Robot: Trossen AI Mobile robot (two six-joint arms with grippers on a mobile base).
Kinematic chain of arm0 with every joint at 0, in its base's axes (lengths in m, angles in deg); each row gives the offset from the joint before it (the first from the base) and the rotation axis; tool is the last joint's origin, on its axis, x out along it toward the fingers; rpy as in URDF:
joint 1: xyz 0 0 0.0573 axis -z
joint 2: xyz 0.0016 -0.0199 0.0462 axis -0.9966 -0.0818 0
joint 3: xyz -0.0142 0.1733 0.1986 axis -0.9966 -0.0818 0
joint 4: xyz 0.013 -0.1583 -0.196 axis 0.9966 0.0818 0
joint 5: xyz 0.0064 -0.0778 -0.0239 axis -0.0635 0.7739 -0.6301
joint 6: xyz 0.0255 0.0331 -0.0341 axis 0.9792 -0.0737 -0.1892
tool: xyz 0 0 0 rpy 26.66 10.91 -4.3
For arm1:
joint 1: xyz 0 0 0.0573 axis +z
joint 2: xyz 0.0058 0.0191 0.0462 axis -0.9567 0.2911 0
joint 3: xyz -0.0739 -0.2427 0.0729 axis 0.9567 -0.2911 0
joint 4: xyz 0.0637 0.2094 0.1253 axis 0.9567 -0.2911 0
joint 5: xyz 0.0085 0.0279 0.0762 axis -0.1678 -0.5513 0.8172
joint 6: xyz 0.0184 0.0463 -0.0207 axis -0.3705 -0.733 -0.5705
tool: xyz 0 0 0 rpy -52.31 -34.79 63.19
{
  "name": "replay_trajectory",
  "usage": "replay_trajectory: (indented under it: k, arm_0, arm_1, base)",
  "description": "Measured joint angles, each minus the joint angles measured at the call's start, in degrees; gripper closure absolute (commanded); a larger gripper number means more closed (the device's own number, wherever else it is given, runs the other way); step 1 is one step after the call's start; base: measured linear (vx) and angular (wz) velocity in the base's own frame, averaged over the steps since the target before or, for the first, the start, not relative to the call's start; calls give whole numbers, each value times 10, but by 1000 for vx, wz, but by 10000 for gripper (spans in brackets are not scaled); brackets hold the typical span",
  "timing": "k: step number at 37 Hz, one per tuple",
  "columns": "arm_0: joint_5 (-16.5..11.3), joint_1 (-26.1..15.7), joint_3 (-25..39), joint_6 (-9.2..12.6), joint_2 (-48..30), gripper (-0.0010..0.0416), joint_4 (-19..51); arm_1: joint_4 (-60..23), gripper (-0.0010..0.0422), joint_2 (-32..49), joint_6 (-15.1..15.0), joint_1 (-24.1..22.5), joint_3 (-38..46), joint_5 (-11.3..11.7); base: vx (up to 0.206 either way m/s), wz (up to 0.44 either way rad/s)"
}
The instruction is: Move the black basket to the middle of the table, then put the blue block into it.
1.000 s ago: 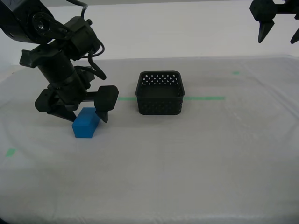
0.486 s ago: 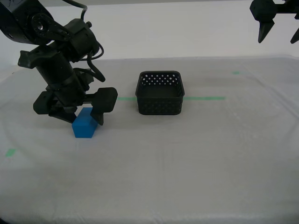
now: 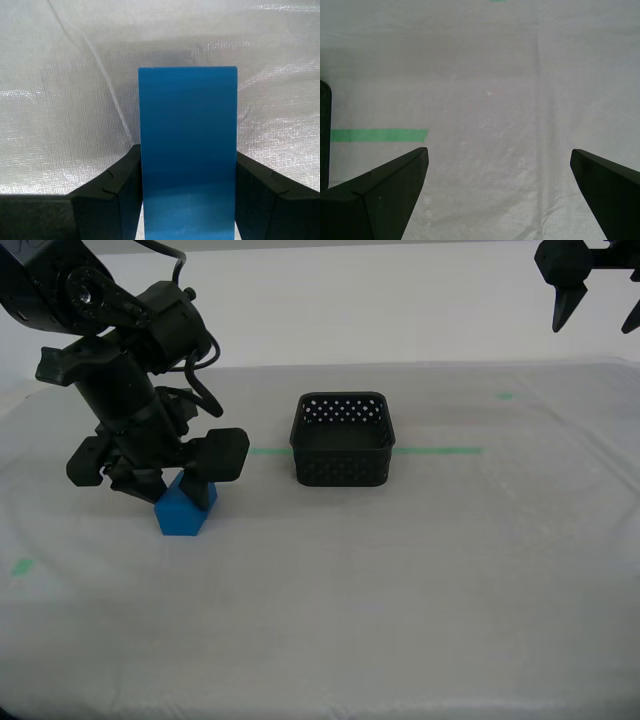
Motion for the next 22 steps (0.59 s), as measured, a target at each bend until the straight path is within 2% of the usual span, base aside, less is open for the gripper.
replay_trajectory:
  k: [10,13,22]
  arm_0:
    - [0,0,0,0,0,7,0]
    - [0,1,0,0,0,7,0]
    - [0,0,0,0,0,7,0]
  arm_1:
    - [0,418,0,0,0,4,0]
    - [0,407,0,0,0,4,0]
    - [-4,413,-9,0,0,8,0]
  base:
    - [0,0]
    - [0,0]
    - [0,0]
